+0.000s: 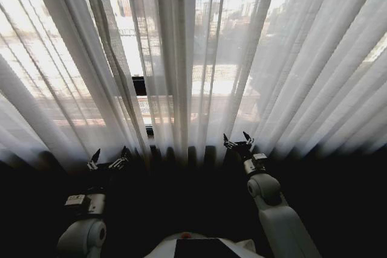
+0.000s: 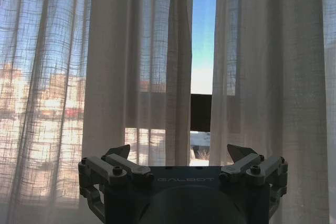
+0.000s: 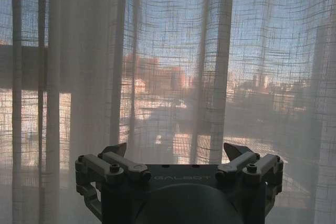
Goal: Open the curtains by pulling them apart, changing their state from closed to fully open.
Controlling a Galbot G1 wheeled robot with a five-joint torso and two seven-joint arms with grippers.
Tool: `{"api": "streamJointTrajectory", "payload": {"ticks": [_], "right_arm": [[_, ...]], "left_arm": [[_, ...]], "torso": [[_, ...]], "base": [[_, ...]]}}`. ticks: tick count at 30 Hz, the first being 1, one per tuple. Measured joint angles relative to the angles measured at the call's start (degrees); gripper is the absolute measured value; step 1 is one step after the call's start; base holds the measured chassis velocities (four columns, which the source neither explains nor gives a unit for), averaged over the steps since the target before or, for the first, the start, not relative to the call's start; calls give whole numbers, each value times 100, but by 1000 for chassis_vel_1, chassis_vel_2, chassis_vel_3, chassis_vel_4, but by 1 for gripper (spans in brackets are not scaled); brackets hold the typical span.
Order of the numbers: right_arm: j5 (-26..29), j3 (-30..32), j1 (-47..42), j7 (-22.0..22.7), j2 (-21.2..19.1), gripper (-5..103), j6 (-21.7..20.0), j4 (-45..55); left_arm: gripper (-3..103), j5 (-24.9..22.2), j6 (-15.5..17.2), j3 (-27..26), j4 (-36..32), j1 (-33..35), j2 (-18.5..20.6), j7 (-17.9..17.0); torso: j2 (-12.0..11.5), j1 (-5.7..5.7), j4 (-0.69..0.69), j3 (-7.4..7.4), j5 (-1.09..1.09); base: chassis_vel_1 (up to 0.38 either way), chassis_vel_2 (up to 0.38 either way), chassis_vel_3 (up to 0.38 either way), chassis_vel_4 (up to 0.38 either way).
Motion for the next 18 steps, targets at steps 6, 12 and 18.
{"api": "streamJointTrajectory", "payload": {"ticks": [6, 12, 18], "right_arm": [[2, 7, 0, 4, -5, 100, 11, 0], [4, -13, 12, 5, -7, 100, 15, -12], [7, -17, 14, 6, -5, 100, 40, -26]], "left_arm": [[100, 20, -3, 10, -14, 4, -7, 1], [100, 55, -4, 39, -15, 0, -23, 2], [100, 59, -4, 33, -15, -1, -23, 2]], "torso": [[1, -3, 0, -1, 0], [1, -3, 0, -1, 2], [1, -3, 0, -1, 0]], "base": [[168, 159, -170, -162], [301, 265, -275, -272], [329, 349, -330, -363]]}}
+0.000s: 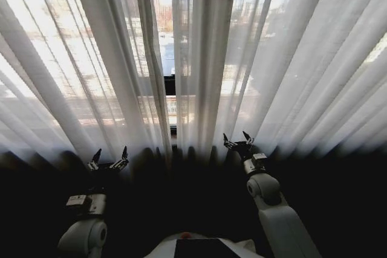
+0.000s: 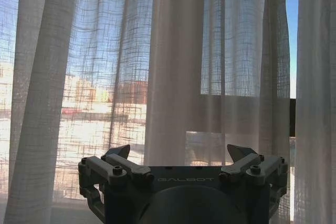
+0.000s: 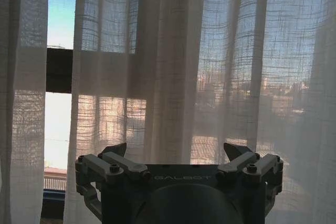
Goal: Open the curtains by pulling them apart, changing their state from closed to fully open.
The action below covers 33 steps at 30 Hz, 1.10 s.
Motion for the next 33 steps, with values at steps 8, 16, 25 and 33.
{"api": "streamJointTrajectory", "payload": {"ticks": [8, 16, 25, 33], "right_arm": [[14, -1, -8, -5, 2, 100, 155, -25], [10, 46, 4, -106, -29, 100, 340, -230], [0, -30, 83, -161, 3, 100, 342, -221], [-16, -95, 57, -167, 28, 100, 340, -185]], "left_arm": [[100, 56, -3, 32, 20, -29, -18, 1], [100, 152, 18, 83, 50, -84, -46, 3], [100, 158, 32, 66, -18, -93, -96, 6], [100, 170, 27, 14, -132, 47, -122, 5]], "torso": [[0, 0, 1, -1, -4], [0, -1, -1, 0, 3], [0, -1, 1, 0, 0], [1, -2, 0, -1, -1]], "base": [[304, 306, -318, -287], [57, 51, -65, -68], [-49, -12, 57, 13], [-77, 128, 67, -111]]}}
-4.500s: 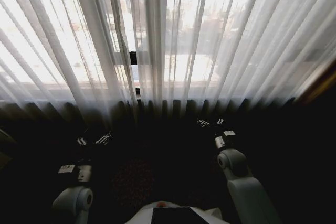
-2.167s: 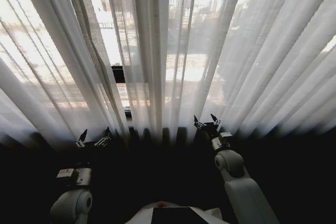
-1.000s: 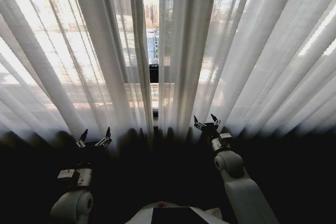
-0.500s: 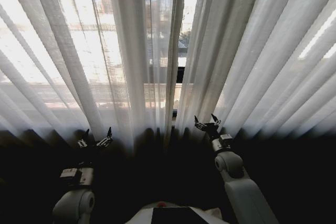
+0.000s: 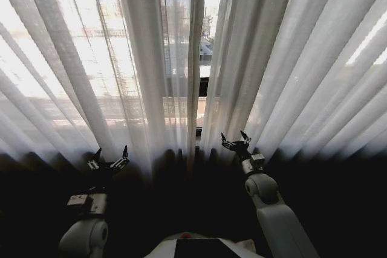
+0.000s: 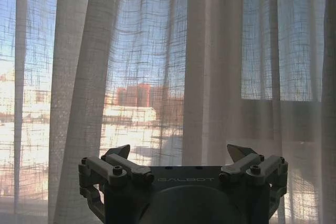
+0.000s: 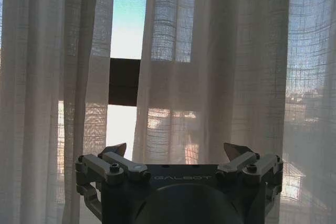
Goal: Open the curtains by pulling them apart, changing their state from closed to fully open.
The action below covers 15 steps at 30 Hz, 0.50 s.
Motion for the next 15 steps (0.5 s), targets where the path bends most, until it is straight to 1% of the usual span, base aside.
{"api": "streamJointTrajectory", "payload": {"ticks": [8, 12, 15], "right_arm": [[-78, 42, -29, 21, -4, 100, 1, 40], [-146, 52, -41, 45, -2, 100, 39, 20], [-93, 24, -9, 53, -3, 100, 26, -41]], "left_arm": [[100, 0, -20, 11, -55, 46, -31, 0], [100, 1, -20, 29, -67, 46, -46, -1], [100, 5, -20, 33, -83, 54, -61, -1]], "torso": [[-2, 4, 0, 2, 1], [-4, 9, 0, 3, 2], [-3, 5, -1, 2, 1]], "base": [[-195, 173, 191, -174], [-89, 104, 112, -99], [-38, 14, 29, -9]]}}
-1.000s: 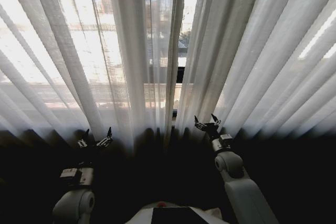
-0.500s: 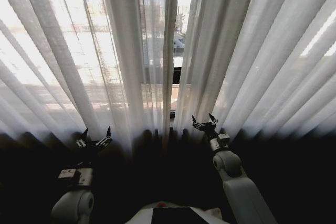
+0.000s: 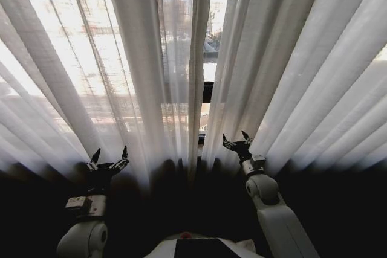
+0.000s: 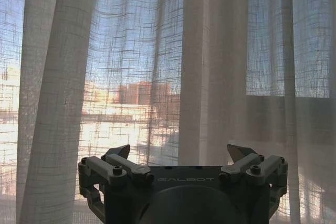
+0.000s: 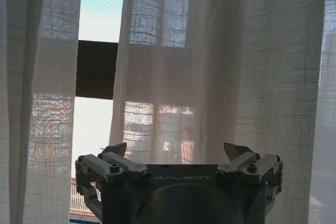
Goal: Open the curtains by pulling them apart, changing their state from closed to fully open.
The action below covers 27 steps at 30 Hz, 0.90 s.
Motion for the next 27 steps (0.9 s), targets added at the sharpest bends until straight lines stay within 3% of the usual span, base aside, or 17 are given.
{"api": "streamJointTrajectory", "payload": {"ticks": [9, 27], "right_arm": [[740, -461, 840, 23, 29, 100, -590, -662], [714, -692, 2296, 249, 126, 100, -717, -1988]], "left_arm": [[100, 70, -91, -35, -76, 123, -83, -4], [100, 113, -166, -17, -116, 140, -200, -8]], "torso": [[4, -8, 3, -3, -2], [2, -4, 2, -1, -1]], "base": [[11, -14, -18, 3], [0, 0, 0, 0]]}}
